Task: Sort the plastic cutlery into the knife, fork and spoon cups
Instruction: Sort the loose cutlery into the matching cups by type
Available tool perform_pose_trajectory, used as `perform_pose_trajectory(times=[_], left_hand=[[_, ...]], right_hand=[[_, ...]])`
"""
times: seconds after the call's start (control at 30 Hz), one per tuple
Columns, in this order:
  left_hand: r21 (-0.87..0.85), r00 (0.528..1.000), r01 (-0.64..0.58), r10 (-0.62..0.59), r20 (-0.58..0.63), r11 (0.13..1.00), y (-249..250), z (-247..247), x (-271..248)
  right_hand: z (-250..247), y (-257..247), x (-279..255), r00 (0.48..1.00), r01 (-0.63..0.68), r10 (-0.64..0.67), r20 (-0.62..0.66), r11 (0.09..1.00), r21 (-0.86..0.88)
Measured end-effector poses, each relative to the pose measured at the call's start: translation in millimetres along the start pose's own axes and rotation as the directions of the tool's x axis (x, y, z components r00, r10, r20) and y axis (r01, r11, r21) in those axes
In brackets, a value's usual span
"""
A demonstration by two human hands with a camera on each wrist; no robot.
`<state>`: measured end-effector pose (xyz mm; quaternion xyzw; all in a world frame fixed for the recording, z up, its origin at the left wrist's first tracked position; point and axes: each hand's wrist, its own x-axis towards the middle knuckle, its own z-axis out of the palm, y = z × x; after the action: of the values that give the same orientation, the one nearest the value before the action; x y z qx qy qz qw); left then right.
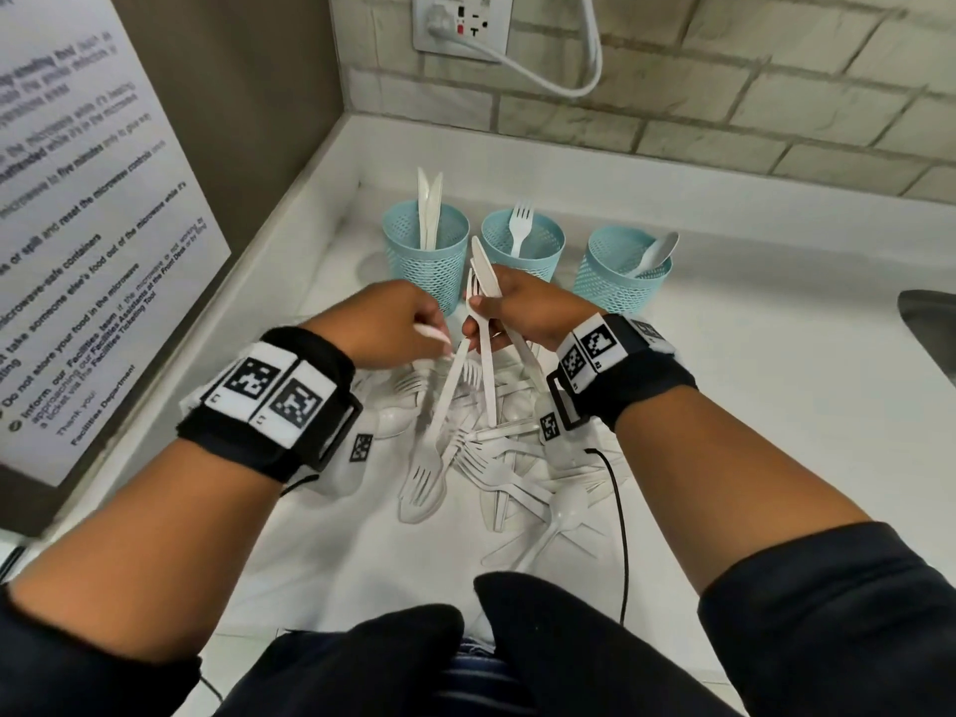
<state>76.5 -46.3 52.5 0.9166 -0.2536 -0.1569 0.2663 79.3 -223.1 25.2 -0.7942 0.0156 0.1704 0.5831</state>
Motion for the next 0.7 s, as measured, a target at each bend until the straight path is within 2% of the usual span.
perform_pose_trajectory(times=[0.07,0.13,0.3,0.4,0.53,0.6,0.7], left_hand=[[-0.165,0.997,-0.011,-0.003,-0.082,0.986,3,-7,5],[-0.352,0.987,-0.033,-0.024,-0.156,0.936,5,-9,13],[-0.696,0.949,-0.055,-0.178,-0.259,0.716,9,0,34],[-0.773,0.916,-0.089,-0.253,-0.312,0.628,15,6,42],[-0.771,0.873,-0.182,-0.260,-0.412,0.610,22,9,51],[-0.801,0.878,-0.192,-0.266,-0.398,0.567,25,10,54],[-0.844,0.914,-0.162,-0.246,-0.324,0.511,28,14,57]], right_hand=[[1,-3,0,1.000,0.021,-0.021,0.009,1.000,0.016],[0,-6,0,0.999,0.054,-0.054,0.008,0.998,0.045],[-5,-11,2,0.993,0.117,-0.118,-0.007,0.972,0.203],[-9,-12,0,0.989,0.136,-0.145,0.015,0.959,0.250],[-17,-8,-2,0.984,0.156,-0.177,0.022,0.913,0.378],[-18,-12,-4,0.980,0.159,-0.196,0.047,0.895,0.418],[-18,-16,-3,0.977,0.173,-0.209,0.052,0.906,0.387]])
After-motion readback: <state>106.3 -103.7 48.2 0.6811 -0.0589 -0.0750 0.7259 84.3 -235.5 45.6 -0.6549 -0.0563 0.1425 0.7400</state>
